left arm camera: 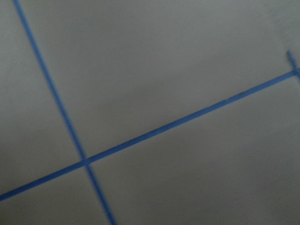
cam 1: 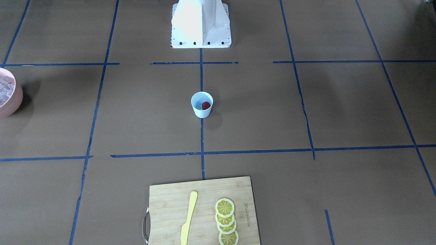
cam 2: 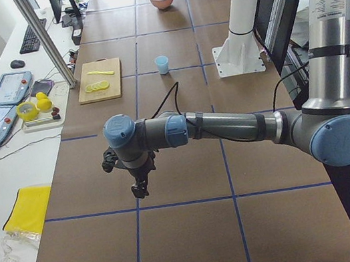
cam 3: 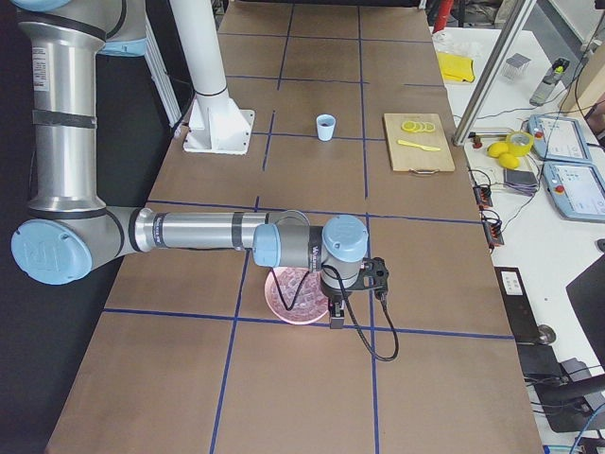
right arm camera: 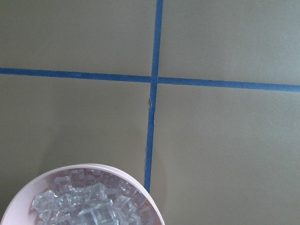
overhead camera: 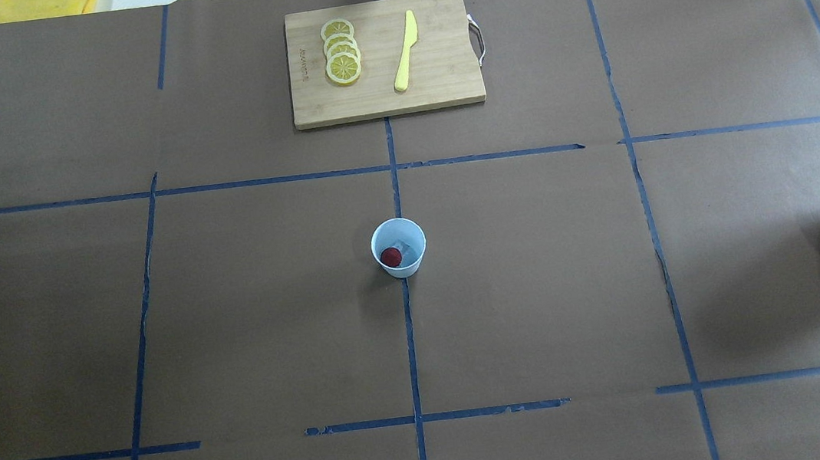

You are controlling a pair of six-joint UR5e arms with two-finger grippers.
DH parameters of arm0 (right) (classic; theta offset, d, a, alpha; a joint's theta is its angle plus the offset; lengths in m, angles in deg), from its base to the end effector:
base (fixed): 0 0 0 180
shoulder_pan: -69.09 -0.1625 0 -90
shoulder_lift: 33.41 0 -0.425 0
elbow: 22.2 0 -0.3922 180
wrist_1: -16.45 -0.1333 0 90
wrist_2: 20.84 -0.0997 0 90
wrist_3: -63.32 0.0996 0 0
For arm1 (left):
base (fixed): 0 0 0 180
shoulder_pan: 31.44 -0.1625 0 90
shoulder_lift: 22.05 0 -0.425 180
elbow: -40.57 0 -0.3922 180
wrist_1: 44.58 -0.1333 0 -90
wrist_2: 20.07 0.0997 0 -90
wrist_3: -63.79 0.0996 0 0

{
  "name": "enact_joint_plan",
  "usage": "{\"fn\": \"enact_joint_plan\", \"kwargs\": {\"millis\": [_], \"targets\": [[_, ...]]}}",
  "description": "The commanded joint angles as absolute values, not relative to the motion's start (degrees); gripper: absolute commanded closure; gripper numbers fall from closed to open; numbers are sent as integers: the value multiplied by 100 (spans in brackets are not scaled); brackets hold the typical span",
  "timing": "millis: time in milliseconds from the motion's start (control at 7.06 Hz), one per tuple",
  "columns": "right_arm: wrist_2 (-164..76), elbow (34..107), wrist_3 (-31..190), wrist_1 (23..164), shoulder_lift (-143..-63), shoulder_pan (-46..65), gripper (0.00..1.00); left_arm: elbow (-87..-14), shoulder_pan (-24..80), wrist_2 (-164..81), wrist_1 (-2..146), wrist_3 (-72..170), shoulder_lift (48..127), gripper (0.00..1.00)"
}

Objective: Put ice and strawberries in cup

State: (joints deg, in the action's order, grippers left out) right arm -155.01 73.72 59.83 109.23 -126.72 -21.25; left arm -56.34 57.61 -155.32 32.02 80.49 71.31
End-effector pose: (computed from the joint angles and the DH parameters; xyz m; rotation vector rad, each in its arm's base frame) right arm 0.0667 -0.4664 0.6407 0.0229 -0.7707 -0.0511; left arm -0.0542 -0.5075 0.5923 0.0571 0.7918 0.2702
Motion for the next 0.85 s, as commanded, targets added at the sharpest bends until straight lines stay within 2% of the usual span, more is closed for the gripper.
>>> {"fn": "enact_joint_plan", "kwargs": {"millis": [0, 709], "targets": [[-15505, 7360, 5919, 11040, -12648, -2126, 1, -5822, 5803, -15656, 2863, 7657, 7085, 0], [-15505, 7308, 5953, 11049, -12490, -2126, 1, -5831, 5794, -15665, 2969, 7671, 6875, 0]]}}
